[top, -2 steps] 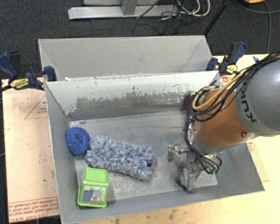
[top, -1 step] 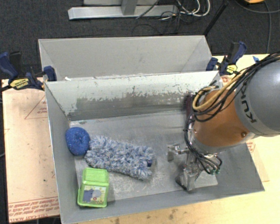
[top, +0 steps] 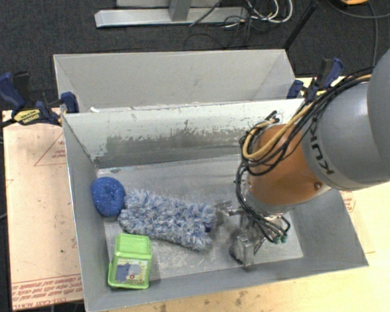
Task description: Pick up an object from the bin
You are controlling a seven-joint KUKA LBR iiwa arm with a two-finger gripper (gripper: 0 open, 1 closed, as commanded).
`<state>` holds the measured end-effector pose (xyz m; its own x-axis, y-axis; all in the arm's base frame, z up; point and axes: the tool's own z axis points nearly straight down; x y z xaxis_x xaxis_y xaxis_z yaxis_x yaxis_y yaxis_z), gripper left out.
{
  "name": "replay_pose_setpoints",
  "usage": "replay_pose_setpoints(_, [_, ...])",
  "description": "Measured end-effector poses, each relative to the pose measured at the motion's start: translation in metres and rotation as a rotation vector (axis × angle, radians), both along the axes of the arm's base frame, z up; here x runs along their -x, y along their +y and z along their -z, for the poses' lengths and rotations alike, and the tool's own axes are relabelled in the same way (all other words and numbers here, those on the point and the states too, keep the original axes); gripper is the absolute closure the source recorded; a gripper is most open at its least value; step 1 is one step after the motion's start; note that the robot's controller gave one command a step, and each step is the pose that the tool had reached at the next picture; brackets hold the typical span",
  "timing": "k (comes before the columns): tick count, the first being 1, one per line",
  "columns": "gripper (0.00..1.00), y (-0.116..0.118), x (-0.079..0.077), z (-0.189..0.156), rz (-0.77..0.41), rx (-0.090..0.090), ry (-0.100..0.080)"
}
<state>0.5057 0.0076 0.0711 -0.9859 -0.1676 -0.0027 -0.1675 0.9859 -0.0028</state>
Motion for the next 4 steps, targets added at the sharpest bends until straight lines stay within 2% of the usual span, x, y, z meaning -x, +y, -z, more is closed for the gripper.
replay_pose_setpoints(1, [0.00,0.032,0.012,-0.001,-0.105,-0.005,0.000])
replay_pose_setpoints(2, [1.00,0.102,-0.025,-0.012,-0.139,-0.006,-0.003])
replay_pose_setpoints(3, [1.00,0.102,-0.025,-0.012,-0.139,-0.006,-0.003])
replay_pose_setpoints(4, [1.00,0.101,-0.024,-0.061,-0.120,-0.003,0.008])
